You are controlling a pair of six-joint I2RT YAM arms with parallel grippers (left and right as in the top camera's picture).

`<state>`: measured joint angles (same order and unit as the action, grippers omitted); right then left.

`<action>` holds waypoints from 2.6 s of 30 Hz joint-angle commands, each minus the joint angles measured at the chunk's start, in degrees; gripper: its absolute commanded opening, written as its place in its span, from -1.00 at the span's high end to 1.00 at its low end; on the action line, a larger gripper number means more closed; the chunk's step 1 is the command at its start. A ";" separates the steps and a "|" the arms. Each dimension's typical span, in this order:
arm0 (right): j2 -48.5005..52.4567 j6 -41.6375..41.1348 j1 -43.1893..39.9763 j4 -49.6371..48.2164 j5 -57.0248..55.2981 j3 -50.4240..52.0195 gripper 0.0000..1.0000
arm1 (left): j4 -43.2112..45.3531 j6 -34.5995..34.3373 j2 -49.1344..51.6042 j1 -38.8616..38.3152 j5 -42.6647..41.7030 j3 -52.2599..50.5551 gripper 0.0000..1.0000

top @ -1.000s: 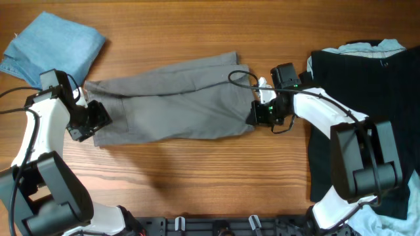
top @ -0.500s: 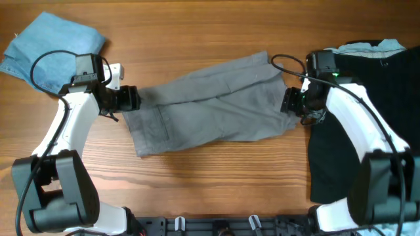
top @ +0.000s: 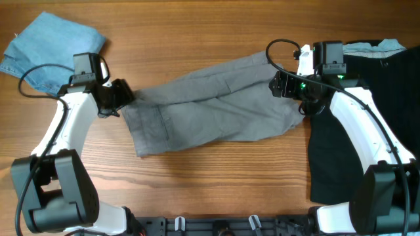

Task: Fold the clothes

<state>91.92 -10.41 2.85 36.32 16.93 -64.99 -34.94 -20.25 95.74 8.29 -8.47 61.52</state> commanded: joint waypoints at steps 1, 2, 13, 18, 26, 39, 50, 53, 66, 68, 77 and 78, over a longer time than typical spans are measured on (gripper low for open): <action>-0.37 -0.22 0.17 -0.55 1.14 -0.90 -0.69 | 1.16 -13.60 0.72 1.25 -1.55 -0.15 0.04; -0.26 -0.22 0.17 -1.40 1.11 -0.90 -0.70 | 2.40 -16.50 0.72 1.18 -1.70 -0.15 0.11; 6.03 -0.20 0.17 -17.75 -1.20 -0.90 -0.76 | 2.58 -21.20 1.49 1.18 -4.20 -0.79 0.34; 10.93 -0.24 0.07 -24.70 -6.27 -0.90 -0.83 | 2.58 -21.40 3.85 1.20 -6.86 -0.79 0.92; 19.74 -0.79 -0.26 -29.70 -6.32 -0.90 -0.75 | 1.95 -20.48 3.89 1.25 -6.73 -0.76 0.92; 16.74 -1.57 -0.37 -30.27 4.15 -0.90 0.45 | 1.14 -15.63 2.12 1.25 -5.38 -0.76 0.92; 11.26 -1.53 -3.96 -28.52 3.54 -0.90 -0.01 | -2.19 -11.43 -7.43 1.25 -4.26 -0.76 0.92; 11.26 -1.53 -3.96 -26.80 3.52 -0.90 0.02 | -2.40 -11.45 -7.50 1.18 -4.33 -0.76 0.92; 18.36 -10.71 -3.85 -22.95 1.53 -0.87 -0.40 | -2.32 -11.43 -7.50 1.18 -3.87 -0.76 0.92; 18.38 -14.43 -3.85 -23.32 1.49 -0.87 -0.33 | -2.34 -11.43 -7.50 1.18 -3.52 -0.76 0.92; 18.40 -17.33 -3.85 -23.80 1.11 -0.87 -0.08 | -2.34 -11.43 -7.50 1.18 -3.43 -0.76 0.92; 18.43 -18.32 -3.82 -23.37 1.09 -0.87 -0.22 | -2.34 -11.43 -7.52 1.18 -3.43 -0.76 0.92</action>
<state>109.56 -26.61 -0.86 12.10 18.37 -65.30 -37.32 -33.04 89.17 9.39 -13.32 61.28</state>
